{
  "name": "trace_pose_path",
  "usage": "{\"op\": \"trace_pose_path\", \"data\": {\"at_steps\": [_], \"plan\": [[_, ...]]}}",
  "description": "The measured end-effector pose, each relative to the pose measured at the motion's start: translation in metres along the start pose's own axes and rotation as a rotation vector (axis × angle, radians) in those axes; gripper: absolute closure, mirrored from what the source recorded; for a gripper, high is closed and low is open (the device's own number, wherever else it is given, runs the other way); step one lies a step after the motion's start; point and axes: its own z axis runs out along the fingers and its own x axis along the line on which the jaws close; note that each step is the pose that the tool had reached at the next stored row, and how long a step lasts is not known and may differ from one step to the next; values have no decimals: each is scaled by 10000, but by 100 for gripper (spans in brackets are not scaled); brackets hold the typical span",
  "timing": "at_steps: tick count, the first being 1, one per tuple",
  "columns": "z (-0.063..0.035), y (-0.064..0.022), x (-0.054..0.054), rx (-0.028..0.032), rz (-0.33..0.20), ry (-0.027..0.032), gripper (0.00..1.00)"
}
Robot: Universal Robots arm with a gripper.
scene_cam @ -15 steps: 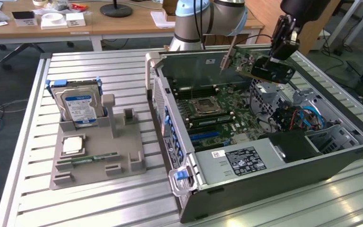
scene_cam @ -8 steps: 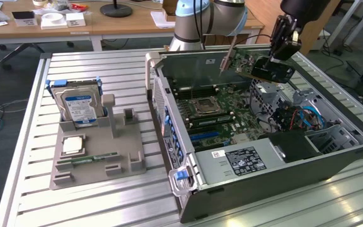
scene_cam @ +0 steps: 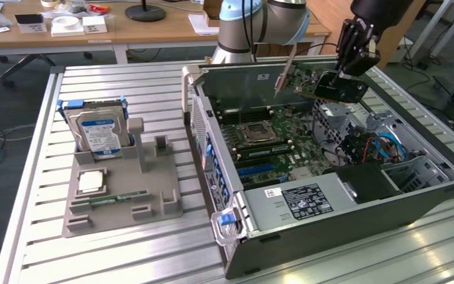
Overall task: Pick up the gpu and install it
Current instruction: 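Insert the gpu into the slot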
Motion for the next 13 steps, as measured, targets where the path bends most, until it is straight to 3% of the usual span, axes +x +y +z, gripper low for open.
{"op": "trace_pose_path", "data": {"at_steps": [13], "plan": [[5,0,0,-37,-1699,94,73]]}}
